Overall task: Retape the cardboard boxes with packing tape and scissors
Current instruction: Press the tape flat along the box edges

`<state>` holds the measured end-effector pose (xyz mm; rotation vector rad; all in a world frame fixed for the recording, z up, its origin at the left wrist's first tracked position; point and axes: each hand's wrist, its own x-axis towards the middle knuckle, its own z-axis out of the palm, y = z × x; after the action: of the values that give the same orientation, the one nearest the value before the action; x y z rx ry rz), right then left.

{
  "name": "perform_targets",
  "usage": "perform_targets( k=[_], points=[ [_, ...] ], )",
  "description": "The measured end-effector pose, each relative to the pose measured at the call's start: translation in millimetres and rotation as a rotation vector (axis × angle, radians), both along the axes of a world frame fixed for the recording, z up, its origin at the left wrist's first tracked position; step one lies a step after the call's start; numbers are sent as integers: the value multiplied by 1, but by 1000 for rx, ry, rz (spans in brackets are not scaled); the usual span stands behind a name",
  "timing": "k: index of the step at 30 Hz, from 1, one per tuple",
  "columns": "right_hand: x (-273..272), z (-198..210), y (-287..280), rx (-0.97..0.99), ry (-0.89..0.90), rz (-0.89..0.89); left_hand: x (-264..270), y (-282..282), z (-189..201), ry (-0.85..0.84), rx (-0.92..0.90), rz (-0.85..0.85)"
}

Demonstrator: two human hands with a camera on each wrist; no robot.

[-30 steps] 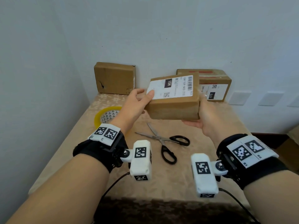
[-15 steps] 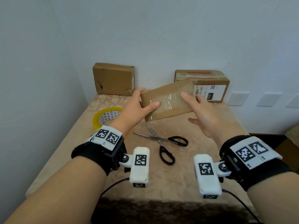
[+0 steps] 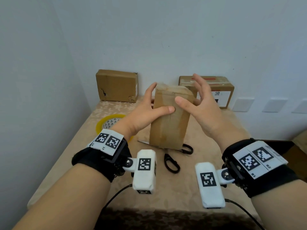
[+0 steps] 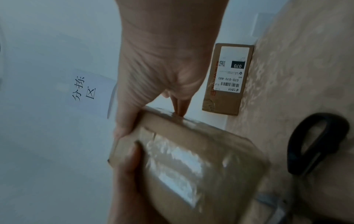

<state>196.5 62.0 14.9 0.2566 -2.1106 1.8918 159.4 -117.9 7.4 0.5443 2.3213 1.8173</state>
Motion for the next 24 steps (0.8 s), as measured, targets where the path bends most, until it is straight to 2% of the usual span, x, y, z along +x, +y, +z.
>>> perform_targets(
  k=[2,3,4,7,9,11,12,15,16,18,20,24],
  points=[
    [2,-1,-5,16,7,-37,1,5,-3,-74,116,94],
    [3,-2,-7,92,3,-36,0,6,-5,-116,179,151],
    [3,-4,-9,244,-5,-33,-1,8,-7,-153,244,213],
    [1,-18,-17,930,-37,-137,-5,13,-12,-278,424,330],
    [-4,-23,-21,1150,-19,-290,-3,19,-14,-373,453,311],
    [-10,-21,-18,1190,-1,-350,0,23,-15,-397,417,287],
    [-13,-20,-14,1199,-5,-345,0,22,-16,-353,354,295],
    [-21,-15,-1,1255,-43,-266,-10,13,-20,5,8,358],
    [-24,-14,2,1253,-70,-227,-13,9,-20,130,-66,366],
    [-32,-9,7,1244,-137,-144,-14,7,-19,270,-112,358],
    [-45,-3,15,1267,-202,-76,-17,5,-18,275,-115,370],
    [-64,1,20,1379,-349,23,-22,6,-26,55,-154,259]
  ],
)
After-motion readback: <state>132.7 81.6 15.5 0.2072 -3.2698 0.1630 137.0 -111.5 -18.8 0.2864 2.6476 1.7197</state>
